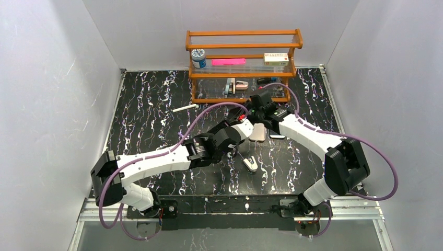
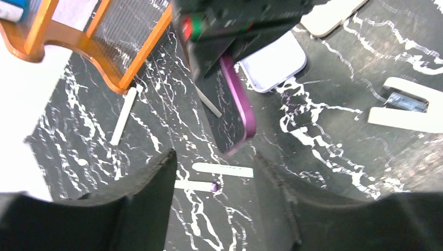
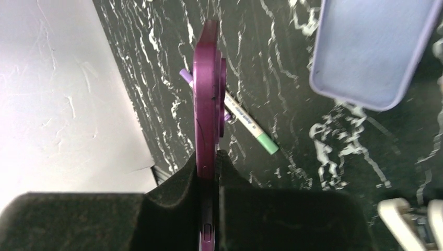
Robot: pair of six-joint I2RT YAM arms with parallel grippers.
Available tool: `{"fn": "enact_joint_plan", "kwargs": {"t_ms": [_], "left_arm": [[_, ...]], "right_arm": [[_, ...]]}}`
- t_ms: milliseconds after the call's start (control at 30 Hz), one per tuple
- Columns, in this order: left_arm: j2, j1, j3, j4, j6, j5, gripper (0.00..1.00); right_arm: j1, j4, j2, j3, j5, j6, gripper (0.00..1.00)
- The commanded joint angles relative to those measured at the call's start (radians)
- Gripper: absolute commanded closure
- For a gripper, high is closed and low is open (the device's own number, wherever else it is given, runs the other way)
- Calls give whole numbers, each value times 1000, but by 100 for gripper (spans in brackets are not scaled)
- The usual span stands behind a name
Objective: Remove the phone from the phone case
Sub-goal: Place the phone at the center of the board.
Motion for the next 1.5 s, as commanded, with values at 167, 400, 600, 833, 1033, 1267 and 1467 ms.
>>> {"fn": "enact_joint_plan", "kwargs": {"t_ms": [167, 400, 600, 833, 1033, 1267, 1467], "left_arm": [[-110, 74, -67, 64, -146, 48, 24], [-223, 294, -176, 44, -284, 186, 7], [-303, 452, -277, 39, -336, 235, 2], [-382, 481, -390, 123, -333, 141, 2], [-418, 481, -433, 185, -326, 42, 2], [-421, 481, -441, 202, -315, 26, 2], [-421, 480, -443, 206, -311, 27, 2]], "right_arm": [[-210, 44, -85, -11, -135, -402, 99], [-486, 30, -135, -55, -293, -750, 99], [-758, 18, -104, -66, -378, -961, 99], [-960, -3, 66, -34, -551, -1095, 98], [-1004, -75, 223, 44, -640, -1241, 98], [-1004, -37, 311, 33, -735, -1254, 97], [-996, -53, 386, 28, -808, -1234, 96]]}}
